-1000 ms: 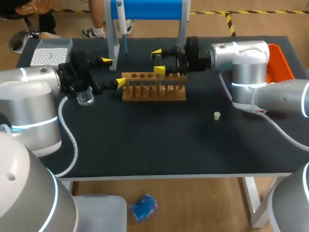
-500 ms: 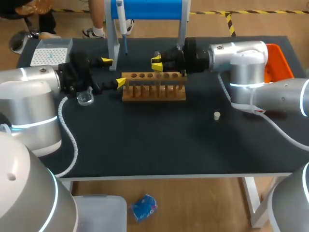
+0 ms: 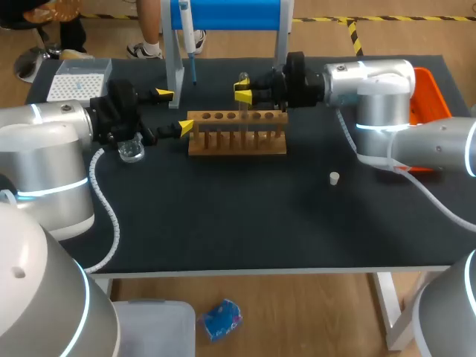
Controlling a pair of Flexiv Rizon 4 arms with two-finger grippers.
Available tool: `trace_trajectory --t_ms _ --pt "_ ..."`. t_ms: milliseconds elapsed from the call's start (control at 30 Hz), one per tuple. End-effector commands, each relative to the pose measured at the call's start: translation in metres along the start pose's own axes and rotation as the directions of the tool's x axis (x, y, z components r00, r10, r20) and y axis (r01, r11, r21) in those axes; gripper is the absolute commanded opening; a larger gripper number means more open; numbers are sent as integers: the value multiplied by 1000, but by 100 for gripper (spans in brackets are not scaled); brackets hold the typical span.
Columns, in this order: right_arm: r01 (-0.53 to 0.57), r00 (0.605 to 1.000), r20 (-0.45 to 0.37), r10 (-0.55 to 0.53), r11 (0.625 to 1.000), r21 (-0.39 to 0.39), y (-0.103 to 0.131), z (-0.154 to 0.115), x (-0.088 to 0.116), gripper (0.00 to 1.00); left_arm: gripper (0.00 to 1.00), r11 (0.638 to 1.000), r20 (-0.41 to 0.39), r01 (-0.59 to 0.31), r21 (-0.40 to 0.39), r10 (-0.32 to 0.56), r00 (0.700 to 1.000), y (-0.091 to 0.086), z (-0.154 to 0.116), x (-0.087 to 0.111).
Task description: Invert the test tube, pick up the pipette, mount the tip to pipette, aspirate from beaker and dispense into the tube, eject the tip, return the pipette, and cap with the stopper.
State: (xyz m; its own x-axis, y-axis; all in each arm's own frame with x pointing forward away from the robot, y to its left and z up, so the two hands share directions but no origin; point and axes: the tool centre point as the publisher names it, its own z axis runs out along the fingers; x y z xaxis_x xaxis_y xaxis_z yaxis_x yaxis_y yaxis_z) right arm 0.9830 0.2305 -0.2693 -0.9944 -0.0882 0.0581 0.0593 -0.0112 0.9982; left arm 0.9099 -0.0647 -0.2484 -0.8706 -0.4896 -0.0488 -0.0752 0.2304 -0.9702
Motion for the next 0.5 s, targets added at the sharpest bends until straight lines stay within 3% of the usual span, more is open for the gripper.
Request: trace_trajectory --t_ms 33,500 --pt "1 1000 7 -1 1000 0 4 -2 4 0 100 1000 7 -2 3 2 1000 1 1 2" --pt "22 1000 18 -22 1000 8 21 -1 10 0 100 1000 7 -2 3 2 1000 1 1 2"
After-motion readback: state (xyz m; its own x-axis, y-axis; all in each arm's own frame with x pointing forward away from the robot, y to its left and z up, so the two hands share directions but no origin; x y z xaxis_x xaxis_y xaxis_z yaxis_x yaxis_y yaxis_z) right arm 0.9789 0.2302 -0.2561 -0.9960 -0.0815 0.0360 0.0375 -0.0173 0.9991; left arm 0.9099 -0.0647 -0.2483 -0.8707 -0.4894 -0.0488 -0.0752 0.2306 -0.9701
